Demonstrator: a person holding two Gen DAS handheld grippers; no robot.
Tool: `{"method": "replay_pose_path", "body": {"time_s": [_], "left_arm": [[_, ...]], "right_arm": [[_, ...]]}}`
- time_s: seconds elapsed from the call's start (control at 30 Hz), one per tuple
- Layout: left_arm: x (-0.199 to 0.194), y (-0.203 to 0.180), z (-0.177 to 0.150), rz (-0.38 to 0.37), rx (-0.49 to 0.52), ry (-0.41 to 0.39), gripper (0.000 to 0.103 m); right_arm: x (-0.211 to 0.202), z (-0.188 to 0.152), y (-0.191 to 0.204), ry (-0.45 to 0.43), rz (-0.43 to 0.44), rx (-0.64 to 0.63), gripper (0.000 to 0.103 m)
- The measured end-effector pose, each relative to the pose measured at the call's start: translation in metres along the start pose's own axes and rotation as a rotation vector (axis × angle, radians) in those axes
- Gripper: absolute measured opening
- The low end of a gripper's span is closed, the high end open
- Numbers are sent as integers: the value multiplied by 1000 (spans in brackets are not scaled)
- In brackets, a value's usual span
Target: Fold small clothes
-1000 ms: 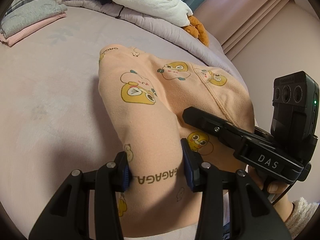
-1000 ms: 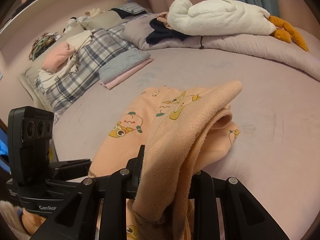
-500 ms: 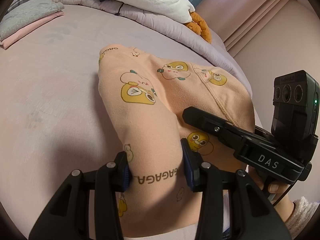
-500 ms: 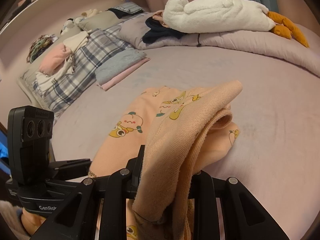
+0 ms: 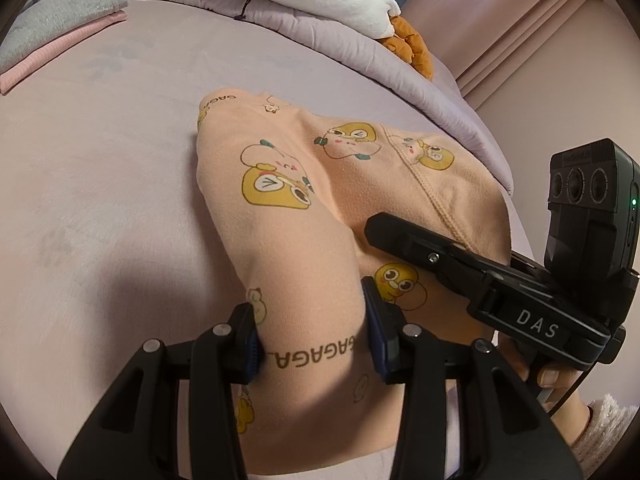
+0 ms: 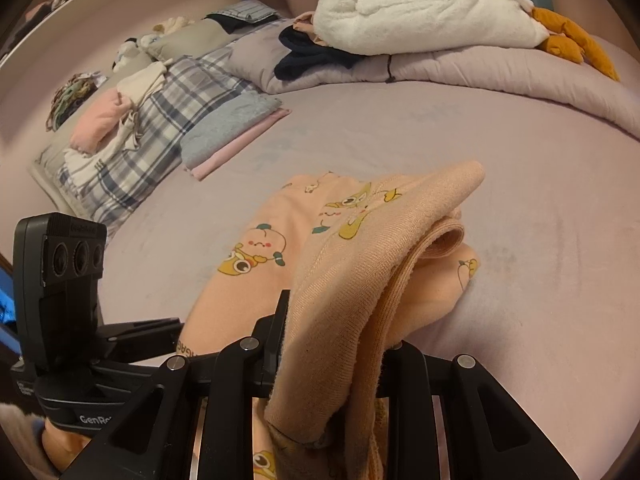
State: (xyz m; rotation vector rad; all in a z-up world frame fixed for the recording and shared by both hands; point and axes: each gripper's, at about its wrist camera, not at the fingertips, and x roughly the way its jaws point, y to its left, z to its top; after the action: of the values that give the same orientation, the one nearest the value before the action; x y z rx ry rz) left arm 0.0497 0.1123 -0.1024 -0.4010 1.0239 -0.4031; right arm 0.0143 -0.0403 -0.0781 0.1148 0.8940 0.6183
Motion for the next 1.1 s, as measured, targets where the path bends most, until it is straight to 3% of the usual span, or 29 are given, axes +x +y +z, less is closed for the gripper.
{"method": "replay_pose_path", "body": {"time_s": [1.1], "left_arm": [[20,-2,11,27,10,6,42]], "right_arm": [[14,7,-12,-11,-21,20,27]]}}
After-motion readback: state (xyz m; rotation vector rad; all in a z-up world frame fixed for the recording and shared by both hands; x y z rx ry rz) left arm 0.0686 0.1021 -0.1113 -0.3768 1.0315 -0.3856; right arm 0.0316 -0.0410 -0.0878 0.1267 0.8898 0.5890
